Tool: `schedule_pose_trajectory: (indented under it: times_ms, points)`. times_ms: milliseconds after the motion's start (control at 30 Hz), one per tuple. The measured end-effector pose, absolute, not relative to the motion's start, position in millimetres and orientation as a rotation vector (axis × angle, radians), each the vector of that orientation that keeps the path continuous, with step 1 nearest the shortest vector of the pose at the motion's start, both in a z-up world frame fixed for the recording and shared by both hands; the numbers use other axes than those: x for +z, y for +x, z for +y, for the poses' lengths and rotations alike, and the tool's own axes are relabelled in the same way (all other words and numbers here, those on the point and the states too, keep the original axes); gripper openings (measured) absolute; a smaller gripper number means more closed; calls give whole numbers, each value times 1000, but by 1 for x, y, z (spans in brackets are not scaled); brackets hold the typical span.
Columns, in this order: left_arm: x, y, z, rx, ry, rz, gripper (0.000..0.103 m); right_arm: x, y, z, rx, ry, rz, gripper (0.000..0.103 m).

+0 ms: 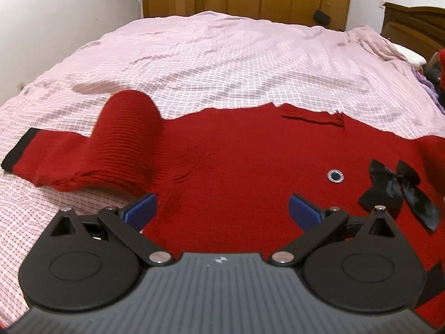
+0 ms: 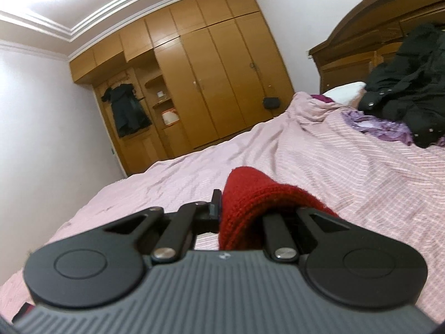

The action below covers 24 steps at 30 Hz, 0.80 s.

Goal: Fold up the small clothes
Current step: 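Lift the sleeve and fold it across the cardigan body with the right gripper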

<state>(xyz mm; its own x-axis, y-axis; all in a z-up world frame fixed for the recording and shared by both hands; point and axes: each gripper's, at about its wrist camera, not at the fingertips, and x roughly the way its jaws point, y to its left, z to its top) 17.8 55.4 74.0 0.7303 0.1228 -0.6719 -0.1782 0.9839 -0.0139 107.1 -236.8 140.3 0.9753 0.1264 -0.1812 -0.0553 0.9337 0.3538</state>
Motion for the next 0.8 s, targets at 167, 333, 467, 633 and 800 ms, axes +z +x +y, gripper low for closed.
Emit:
schedule_pose_trajectory:
  times_ms: [167, 333, 467, 633, 800]
  points:
    - [71, 17, 71, 197, -90, 727, 103, 129, 118, -198, 140, 325, 234, 12]
    - [66, 17, 91, 231, -116, 728, 103, 105, 130, -155, 181, 281, 300, 12]
    - [60, 17, 106, 247, -148, 738, 103, 76, 138, -124, 207, 271, 383, 12]
    - [53, 19, 116, 254, -161, 752, 103, 42, 145, -92, 226, 239, 483, 12]
    - [48, 20, 122, 265, -163, 758, 103, 24, 145, -75, 244, 220, 544, 12]
